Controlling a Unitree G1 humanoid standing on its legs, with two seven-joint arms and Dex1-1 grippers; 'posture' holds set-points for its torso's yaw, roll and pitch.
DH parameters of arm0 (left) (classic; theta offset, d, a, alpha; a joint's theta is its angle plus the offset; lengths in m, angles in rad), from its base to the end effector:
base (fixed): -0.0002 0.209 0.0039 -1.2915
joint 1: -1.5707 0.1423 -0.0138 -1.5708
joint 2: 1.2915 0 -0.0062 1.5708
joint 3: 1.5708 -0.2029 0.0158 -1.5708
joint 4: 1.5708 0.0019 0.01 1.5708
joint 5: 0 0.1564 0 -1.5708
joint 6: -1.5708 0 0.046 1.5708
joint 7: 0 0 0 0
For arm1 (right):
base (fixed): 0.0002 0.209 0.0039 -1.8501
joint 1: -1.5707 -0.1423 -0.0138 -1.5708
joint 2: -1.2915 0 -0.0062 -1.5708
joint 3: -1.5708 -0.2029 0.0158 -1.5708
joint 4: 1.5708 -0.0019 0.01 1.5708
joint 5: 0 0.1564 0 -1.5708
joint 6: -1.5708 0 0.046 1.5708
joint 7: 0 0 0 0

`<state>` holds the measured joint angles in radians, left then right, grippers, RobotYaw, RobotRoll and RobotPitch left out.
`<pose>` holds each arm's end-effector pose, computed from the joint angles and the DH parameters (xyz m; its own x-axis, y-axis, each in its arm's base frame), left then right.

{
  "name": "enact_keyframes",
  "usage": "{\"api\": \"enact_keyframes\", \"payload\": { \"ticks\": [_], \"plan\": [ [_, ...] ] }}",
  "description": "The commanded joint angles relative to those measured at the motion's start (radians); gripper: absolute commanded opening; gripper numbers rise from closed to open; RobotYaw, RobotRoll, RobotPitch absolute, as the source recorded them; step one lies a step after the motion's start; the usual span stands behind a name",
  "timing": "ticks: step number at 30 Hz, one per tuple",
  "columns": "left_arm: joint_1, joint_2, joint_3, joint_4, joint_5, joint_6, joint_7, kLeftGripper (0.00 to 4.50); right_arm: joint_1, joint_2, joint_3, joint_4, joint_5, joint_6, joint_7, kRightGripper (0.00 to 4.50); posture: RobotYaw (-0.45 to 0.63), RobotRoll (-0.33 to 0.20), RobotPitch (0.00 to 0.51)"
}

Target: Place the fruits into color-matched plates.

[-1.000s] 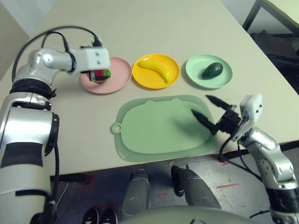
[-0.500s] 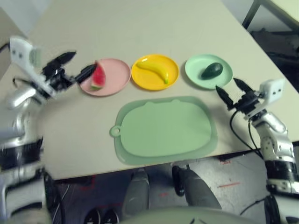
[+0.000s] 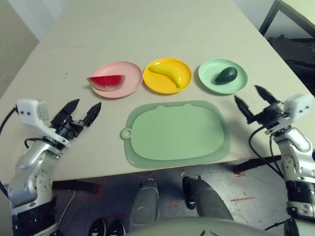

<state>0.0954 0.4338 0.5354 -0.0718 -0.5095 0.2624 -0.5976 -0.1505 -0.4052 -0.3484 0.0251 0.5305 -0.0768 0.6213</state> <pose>0.1729 0.3363 0.0769 0.9910 -0.1340 -0.0057 0.1328 0.9862 -0.0991 0.2376 -0.2934 0.1022 0.8744 0.3163 0.3680 -0.3274 0.9443 -0.0338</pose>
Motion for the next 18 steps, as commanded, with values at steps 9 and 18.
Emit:
{"api": "enact_keyframes", "payload": {
  "ticks": [9, 18],
  "plan": [
    [0.048, -0.008, 0.059, 0.088, 0.000, -0.135, 0.037, 4.45, 0.107, 0.006, -0.017, -0.024, -0.026, 0.042, -0.033, 4.50, 0.09, 0.000, 0.193],
    [0.033, 0.026, 0.062, 0.106, -0.001, -0.171, 0.034, 4.45, 0.177, 0.057, -0.056, 0.013, -0.001, 0.015, -0.024, 4.50, 0.13, 0.000, 0.198]
  ]
}}
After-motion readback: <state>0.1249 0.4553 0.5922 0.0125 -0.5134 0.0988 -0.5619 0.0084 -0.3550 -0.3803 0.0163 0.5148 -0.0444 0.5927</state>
